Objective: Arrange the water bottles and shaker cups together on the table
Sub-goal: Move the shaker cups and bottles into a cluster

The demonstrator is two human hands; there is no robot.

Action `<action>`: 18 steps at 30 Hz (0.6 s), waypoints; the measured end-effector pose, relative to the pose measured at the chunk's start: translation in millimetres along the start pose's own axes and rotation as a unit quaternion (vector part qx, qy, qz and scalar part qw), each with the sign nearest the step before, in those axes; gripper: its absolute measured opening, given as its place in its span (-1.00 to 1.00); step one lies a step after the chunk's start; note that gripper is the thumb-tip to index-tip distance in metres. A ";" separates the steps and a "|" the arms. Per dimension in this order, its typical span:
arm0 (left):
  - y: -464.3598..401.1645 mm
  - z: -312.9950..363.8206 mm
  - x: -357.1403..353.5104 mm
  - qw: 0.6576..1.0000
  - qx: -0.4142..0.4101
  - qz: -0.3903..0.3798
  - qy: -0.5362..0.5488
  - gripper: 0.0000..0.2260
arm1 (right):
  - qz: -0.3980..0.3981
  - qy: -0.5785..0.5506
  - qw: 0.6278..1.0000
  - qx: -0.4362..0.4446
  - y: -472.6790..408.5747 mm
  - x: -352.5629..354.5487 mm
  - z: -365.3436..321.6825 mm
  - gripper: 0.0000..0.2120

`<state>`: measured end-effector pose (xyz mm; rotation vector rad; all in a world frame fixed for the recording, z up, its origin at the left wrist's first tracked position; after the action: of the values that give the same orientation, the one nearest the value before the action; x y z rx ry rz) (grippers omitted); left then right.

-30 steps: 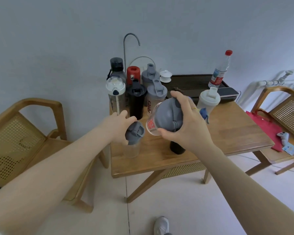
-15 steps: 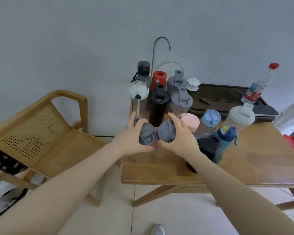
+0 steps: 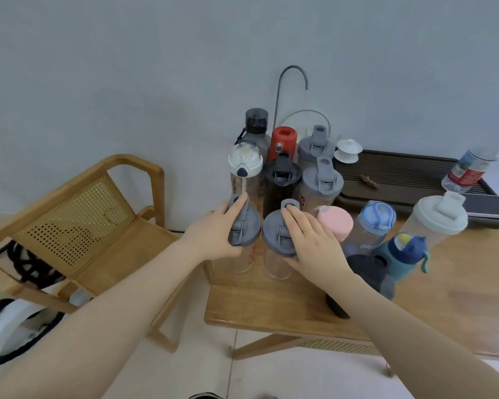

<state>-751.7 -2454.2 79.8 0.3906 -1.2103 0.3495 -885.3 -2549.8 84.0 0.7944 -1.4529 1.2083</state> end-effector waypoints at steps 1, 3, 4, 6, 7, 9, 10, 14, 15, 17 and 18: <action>-2.7 -2.0 -1.0 1.000 -0.001 0.007 -0.019 -0.07 | 0.016 0.006 1.000 -0.001 -0.5 -1.6 -0.3 -0.13; -8.0 -7.1 -1.7 0.999 0.008 0.024 -0.038 -0.06 | 0.037 0.018 0.999 -0.008 -5.1 -2.7 -2.0 -0.14; -10.7 -9.0 -1.4 0.999 0.012 0.031 -0.041 -0.06 | 0.041 0.020 0.999 -0.015 -8.8 -4.5 -1.7 -0.14; -17.2 -12.7 -0.5 0.998 0.018 0.042 -0.038 -0.06 | 0.033 0.022 0.999 -0.033 -18.9 -7.9 1.1 -0.14; -21.0 -14.6 0.4 0.998 0.020 0.045 -0.030 -0.06 | 0.022 0.018 0.999 -0.040 -24.6 -11.7 3.8 -0.13; -29.7 -17.8 2.1 0.999 0.019 0.046 -0.009 -0.06 | -0.004 -0.010 0.999 -0.053 -34.9 -19.2 9.4 -0.12; -34.8 -19.1 3.3 0.999 0.018 0.045 0.006 -0.07 | -0.013 -0.026 0.998 -0.060 -38.8 -21.8 12.1 -0.12; -50.8 -21.4 3.8 0.999 0.000 0.033 0.040 -0.08 | -0.041 -0.054 0.993 -0.093 -41.6 -26.5 16.5 -0.18; -53.4 -22.2 4.0 0.998 -0.004 0.037 0.044 -0.09 | -0.042 -0.050 0.993 -0.094 -42.1 -26.8 16.9 -0.18; -57.8 -24.0 2.8 0.998 -0.011 0.047 0.051 -0.11 | -0.050 -0.054 0.993 -0.096 -43.4 -28.8 18.1 -0.21; -58.8 -24.4 2.1 0.997 -0.013 0.050 0.055 -0.11 | -0.049 -0.058 0.992 -0.097 -44.2 -29.1 18.7 -0.23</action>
<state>-703.7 -2494.5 68.2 0.2842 -1.1278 0.4352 -842.9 -2583.2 68.7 0.8030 -1.5795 0.9435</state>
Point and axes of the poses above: each hand's wrist, its own y-axis away from the middle knuckle, its own x-axis out of the back of the hand, z = x × y, the point moved 7 cm from there along -y, towards the middle knuckle, and after that the axes turned 2 degrees about x, right-handed, at the moved point
